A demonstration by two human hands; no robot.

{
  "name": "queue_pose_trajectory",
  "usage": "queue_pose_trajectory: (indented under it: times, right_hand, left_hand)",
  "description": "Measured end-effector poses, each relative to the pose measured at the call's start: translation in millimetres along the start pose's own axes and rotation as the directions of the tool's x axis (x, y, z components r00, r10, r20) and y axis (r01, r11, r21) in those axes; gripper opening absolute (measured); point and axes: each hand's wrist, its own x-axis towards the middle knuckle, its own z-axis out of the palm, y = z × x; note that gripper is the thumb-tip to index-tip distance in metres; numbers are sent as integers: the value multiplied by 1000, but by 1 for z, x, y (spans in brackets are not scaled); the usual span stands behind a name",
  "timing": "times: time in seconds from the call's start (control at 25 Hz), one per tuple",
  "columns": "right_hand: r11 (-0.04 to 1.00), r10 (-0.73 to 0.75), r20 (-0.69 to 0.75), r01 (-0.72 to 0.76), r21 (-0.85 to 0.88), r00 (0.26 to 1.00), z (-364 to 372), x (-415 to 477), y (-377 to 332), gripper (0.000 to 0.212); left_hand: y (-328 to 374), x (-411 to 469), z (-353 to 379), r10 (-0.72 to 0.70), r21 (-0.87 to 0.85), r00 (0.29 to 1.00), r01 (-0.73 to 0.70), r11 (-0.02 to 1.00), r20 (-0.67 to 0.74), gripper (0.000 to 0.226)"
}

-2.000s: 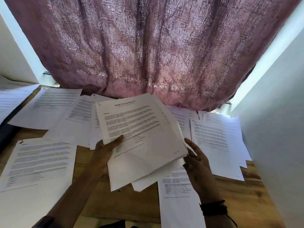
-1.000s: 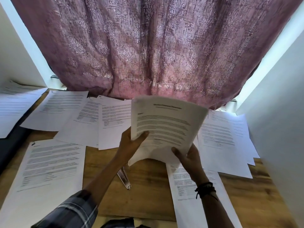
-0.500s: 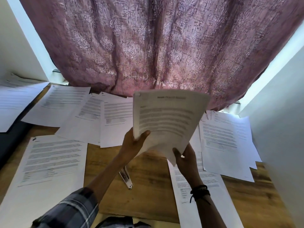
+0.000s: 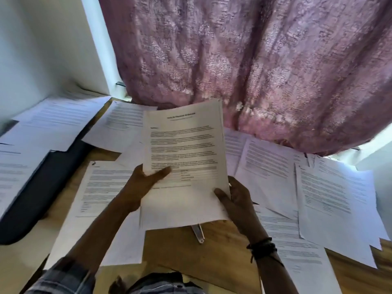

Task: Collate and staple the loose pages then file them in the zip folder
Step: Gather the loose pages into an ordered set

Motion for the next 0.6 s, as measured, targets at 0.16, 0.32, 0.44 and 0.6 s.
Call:
queue_pose_trajectory:
  times: [0.16, 0.32, 0.44, 0.6]
  right_hand:
    - [994, 83, 63, -87, 66, 995, 53, 12, -8, 15]
    - [896, 439, 31, -440, 61, 898, 110, 29, 4, 18]
    - [889, 399, 165, -337, -309, 902, 151, 16, 7, 17]
    - [723, 285, 279, -15, -691, 917, 204, 4, 3, 68]
  left_hand:
    - [6, -20, -56, -25, 7, 981, 27, 1000, -192, 30]
    - [27, -38, -105, 125, 101, 826, -82, 991, -550, 21]
    - [42, -52, -148, 182, 64, 739, -186, 981, -648, 14]
    - [44, -62, -178, 166, -10, 729, -231, 973, -664, 16]
